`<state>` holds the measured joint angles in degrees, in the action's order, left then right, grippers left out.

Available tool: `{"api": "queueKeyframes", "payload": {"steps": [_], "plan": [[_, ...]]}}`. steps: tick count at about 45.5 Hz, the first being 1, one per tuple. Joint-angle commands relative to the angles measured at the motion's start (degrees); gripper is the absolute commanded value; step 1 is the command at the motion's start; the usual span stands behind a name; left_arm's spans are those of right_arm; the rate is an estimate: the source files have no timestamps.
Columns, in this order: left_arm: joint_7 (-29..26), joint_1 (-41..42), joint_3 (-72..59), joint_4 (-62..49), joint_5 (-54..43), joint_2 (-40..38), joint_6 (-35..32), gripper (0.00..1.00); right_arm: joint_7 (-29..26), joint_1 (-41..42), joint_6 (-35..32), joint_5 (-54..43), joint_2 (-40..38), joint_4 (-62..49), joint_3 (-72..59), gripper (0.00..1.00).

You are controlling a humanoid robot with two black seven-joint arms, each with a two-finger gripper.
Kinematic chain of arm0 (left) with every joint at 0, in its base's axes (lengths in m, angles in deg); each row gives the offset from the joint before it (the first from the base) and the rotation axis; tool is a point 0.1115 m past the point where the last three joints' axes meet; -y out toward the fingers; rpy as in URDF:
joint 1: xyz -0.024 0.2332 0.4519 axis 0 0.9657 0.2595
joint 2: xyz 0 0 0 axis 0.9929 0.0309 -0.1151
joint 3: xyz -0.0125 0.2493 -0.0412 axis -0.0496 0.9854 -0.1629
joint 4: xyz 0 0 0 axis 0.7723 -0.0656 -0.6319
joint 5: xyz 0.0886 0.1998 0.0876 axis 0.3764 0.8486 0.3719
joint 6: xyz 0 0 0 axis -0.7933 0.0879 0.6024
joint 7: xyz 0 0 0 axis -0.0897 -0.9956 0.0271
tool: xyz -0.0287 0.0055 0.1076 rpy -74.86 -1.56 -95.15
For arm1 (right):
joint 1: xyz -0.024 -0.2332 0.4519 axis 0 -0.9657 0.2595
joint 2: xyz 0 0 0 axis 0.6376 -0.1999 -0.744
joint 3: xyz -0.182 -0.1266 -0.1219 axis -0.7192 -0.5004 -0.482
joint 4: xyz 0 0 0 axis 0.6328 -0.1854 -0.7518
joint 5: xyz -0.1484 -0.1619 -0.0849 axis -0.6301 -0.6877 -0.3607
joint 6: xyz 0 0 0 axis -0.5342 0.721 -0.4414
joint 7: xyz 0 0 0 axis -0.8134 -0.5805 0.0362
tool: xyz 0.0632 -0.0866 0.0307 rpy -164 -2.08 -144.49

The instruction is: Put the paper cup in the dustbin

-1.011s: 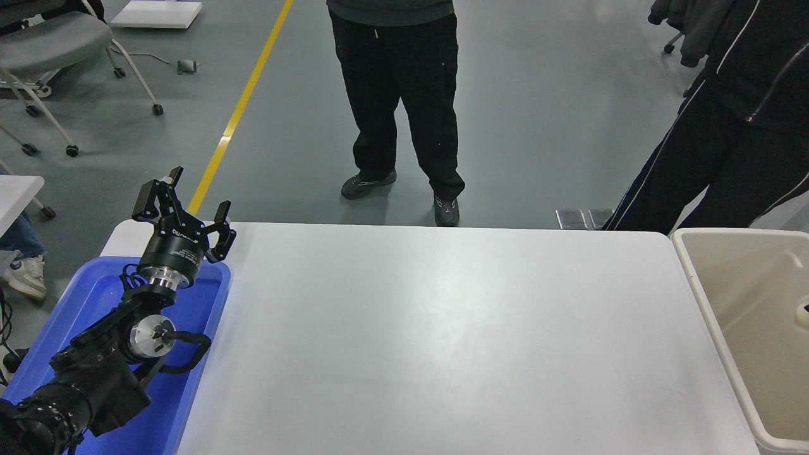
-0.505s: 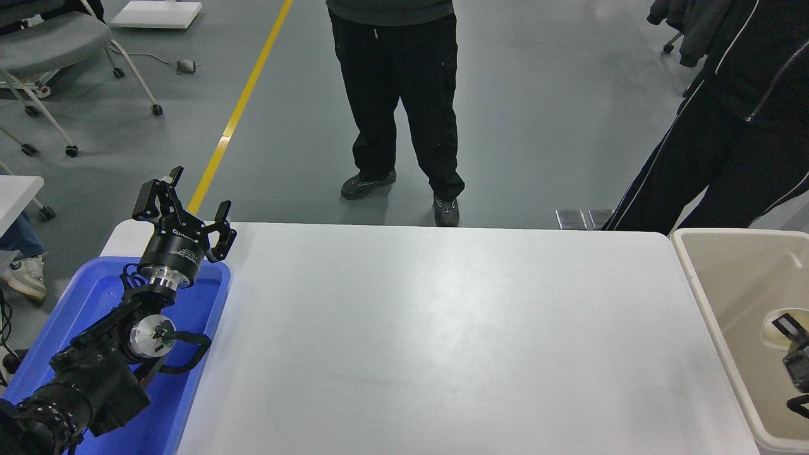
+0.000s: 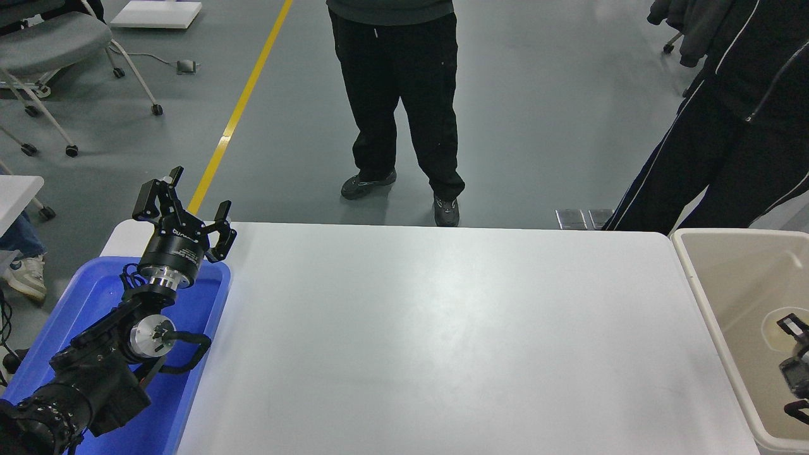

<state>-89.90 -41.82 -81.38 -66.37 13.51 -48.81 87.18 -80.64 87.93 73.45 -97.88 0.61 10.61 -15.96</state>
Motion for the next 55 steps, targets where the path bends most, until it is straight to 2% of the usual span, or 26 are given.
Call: {"api": "queueKeyframes", "payload": {"steps": [1,22,32,39,47,55], "plan": [[0.0,0.0,0.0,0.1,0.0,0.0,0.0,1.0,0.2,2.3,1.1,0.0,-0.1,0.4,0.1,0.97],[0.0,0.0,0.0,0.0,0.0,0.0,0.0,1.0,0.4,19.6,0.6,0.1,-1.6,0.2,7.0,0.99],[0.0,0.0,0.0,0.0,0.0,0.0,0.0,1.0,0.5,28.4,0.6,0.1,-2.8,2.7,16.0,0.99],[0.0,0.0,0.0,0.0,0.0,0.0,0.0,1.0,2.5,32.6,0.6,0.1,-4.5,8.7,26.4,0.99],[0.0,0.0,0.0,0.0,0.0,0.0,0.0,1.0,10.5,33.4,0.5,0.0,-9.0,21.0,40.3,0.99],[0.0,0.0,0.0,0.0,0.0,0.0,0.0,1.0,11.1,31.8,-0.1,0.0,-13.1,33.0,50.8,1.0]]}}
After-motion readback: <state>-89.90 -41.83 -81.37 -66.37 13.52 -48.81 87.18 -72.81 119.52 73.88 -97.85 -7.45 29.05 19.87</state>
